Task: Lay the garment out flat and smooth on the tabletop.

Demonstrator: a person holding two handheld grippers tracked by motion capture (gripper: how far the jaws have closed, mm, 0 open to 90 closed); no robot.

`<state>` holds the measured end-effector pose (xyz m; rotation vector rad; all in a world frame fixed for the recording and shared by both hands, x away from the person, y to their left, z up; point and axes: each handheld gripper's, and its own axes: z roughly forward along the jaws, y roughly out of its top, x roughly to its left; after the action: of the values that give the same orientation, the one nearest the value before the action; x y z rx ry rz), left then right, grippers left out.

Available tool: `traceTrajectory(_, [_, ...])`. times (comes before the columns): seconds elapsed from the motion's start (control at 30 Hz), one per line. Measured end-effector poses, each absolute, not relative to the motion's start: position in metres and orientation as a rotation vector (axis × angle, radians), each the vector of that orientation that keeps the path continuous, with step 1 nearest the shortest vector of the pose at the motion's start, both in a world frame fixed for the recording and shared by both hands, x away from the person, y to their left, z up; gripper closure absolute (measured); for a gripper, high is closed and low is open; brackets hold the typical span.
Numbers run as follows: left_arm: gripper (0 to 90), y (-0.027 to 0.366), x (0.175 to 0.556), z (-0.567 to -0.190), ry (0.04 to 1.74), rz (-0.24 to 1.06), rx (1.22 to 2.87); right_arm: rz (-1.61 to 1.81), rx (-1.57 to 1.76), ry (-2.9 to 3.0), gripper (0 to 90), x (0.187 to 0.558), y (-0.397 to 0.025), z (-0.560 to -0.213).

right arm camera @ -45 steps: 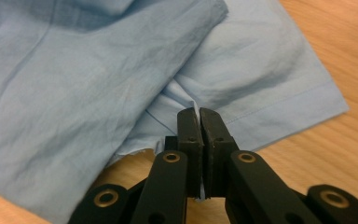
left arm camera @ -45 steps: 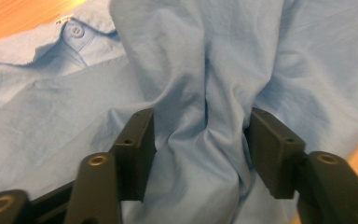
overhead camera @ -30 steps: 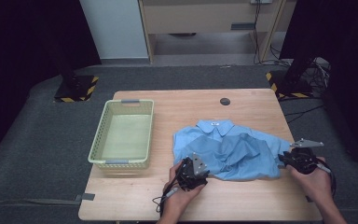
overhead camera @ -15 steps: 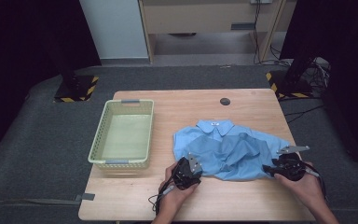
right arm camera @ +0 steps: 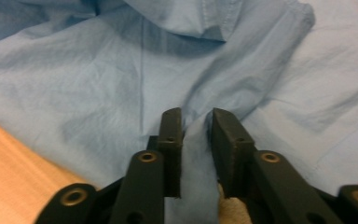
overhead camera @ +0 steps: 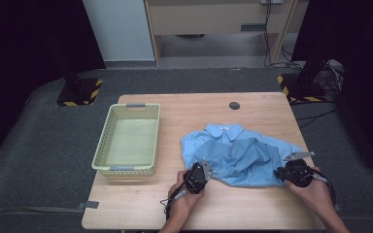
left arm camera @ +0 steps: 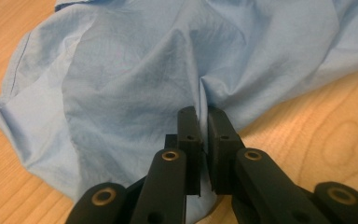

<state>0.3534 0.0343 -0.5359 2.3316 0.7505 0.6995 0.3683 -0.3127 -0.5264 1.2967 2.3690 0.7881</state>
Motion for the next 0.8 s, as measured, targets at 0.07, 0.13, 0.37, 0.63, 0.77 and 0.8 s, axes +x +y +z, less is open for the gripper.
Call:
traceTrajectory(0.07, [86.0,0.034,0.358,-0.536,0.769,0.694,2.317,0.791,1.298,2.358,79.2,0.372,-0.315,-0.527])
traceTrajectory(0.13, [86.0,0.034,0.363,-0.537,0.776,0.693,2.304,0.796,1.306,2.342,81.2,0.377,-0.317,-0.528])
traceTrajectory(0.37, [64.2,0.041,0.361,-0.531,0.807,0.647,2.274,0.822,1.295,2.31,70.3,0.38,-0.316,-0.517])
traceTrajectory(0.63, [55.0,0.069,0.348,-0.51,0.86,0.646,2.186,0.948,1.157,2.36,55.4,0.368,-0.289,-0.489])
traceTrajectory(0.77, [53.3,0.08,0.354,-0.513,0.913,0.648,2.171,0.955,1.057,2.422,47.8,0.368,-0.267,-0.486])
traceTrajectory(0.8, [52.8,0.082,0.355,-0.514,0.923,0.652,2.169,0.955,1.049,2.428,46.8,0.369,-0.265,-0.486])
